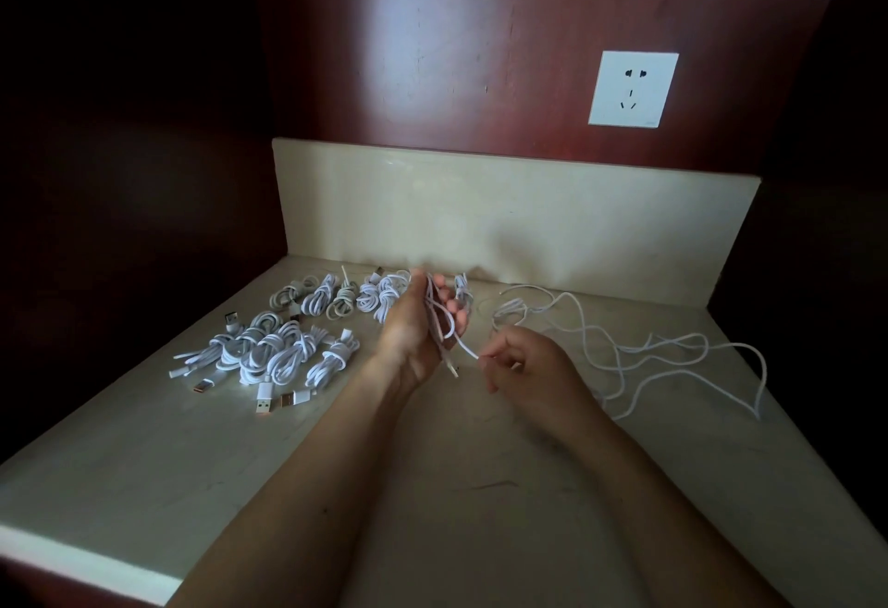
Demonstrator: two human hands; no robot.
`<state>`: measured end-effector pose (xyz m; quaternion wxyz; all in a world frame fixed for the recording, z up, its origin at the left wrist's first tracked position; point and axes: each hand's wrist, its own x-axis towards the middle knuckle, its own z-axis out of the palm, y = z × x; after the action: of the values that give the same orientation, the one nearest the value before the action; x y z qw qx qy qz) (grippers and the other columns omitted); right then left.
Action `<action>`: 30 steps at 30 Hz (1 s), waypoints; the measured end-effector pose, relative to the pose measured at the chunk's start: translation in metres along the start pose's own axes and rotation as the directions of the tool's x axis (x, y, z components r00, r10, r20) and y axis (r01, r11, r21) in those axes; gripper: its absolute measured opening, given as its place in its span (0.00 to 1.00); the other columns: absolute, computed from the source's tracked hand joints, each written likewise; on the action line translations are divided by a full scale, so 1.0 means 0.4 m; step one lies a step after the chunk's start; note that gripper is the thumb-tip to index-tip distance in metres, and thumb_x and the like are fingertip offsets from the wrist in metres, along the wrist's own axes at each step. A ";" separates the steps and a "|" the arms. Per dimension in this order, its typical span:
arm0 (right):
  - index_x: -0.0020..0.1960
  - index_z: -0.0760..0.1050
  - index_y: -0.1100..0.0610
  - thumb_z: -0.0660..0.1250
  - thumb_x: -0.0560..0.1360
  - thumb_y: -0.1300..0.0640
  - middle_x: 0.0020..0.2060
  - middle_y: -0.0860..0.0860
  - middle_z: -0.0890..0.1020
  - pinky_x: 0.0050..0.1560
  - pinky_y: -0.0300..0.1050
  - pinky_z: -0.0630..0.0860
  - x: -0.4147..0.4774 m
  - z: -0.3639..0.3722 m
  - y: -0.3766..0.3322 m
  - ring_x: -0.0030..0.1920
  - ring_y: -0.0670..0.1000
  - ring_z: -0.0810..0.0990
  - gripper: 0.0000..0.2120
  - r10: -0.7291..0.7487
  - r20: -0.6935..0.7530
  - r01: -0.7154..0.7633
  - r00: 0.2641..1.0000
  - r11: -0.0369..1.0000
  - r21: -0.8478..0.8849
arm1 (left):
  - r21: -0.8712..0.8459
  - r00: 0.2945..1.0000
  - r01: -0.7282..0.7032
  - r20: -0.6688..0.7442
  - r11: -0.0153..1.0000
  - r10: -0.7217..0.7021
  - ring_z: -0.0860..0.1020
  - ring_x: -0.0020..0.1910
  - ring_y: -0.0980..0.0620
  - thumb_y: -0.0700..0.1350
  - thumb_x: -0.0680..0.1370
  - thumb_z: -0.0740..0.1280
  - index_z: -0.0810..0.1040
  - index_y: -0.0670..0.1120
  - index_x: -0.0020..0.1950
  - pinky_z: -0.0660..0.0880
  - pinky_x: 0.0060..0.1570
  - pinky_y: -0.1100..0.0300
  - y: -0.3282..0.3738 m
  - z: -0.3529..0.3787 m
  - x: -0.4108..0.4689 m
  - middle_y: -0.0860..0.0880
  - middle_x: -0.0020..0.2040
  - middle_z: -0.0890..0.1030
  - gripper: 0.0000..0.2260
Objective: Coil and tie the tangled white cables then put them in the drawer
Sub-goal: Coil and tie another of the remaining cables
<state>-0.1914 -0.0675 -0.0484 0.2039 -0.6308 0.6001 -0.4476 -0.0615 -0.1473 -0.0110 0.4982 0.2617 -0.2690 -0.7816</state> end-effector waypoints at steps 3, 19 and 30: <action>0.39 0.77 0.50 0.70 0.71 0.55 0.30 0.46 0.82 0.40 0.44 0.74 -0.002 0.000 0.002 0.33 0.45 0.79 0.03 -0.034 0.023 0.035 0.999 0.998 -0.050 | 0.035 0.996 -0.048 -0.067 0.998 0.051 0.59 0.18 0.59 0.52 0.85 0.52 0.66 0.50 0.38 0.58 0.18 0.70 0.010 -0.006 0.004 0.55 0.23 0.62 0.17; 0.50 0.81 0.44 0.65 0.76 0.49 0.44 0.38 0.81 0.50 0.44 0.76 -0.025 -0.025 -0.057 0.47 0.39 0.78 0.07 -0.233 0.087 0.248 0.969 0.932 -0.265 | 0.684 0.949 -0.218 -0.018 0.696 0.315 0.63 0.18 0.60 0.53 0.85 0.50 0.67 0.46 0.42 0.58 0.19 0.69 -0.012 -0.034 0.009 0.49 0.35 0.68 0.17; 0.40 0.76 0.48 0.75 0.69 0.50 0.32 0.42 0.81 0.41 0.47 0.76 -0.008 -0.056 -0.035 0.37 0.44 0.79 0.07 -0.117 -0.319 0.075 0.940 0.987 -0.141 | 0.746 0.851 0.216 0.172 0.629 -0.496 0.59 0.19 0.59 0.69 0.78 0.44 0.68 0.48 0.37 0.53 0.19 0.70 -0.035 -0.001 -0.033 0.51 0.27 0.67 0.29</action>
<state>-0.2012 -0.0554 -0.0267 0.0392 -0.5884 0.6211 -0.5163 -0.0652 -0.1301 -0.0189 0.1338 0.3313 -0.5739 -0.7369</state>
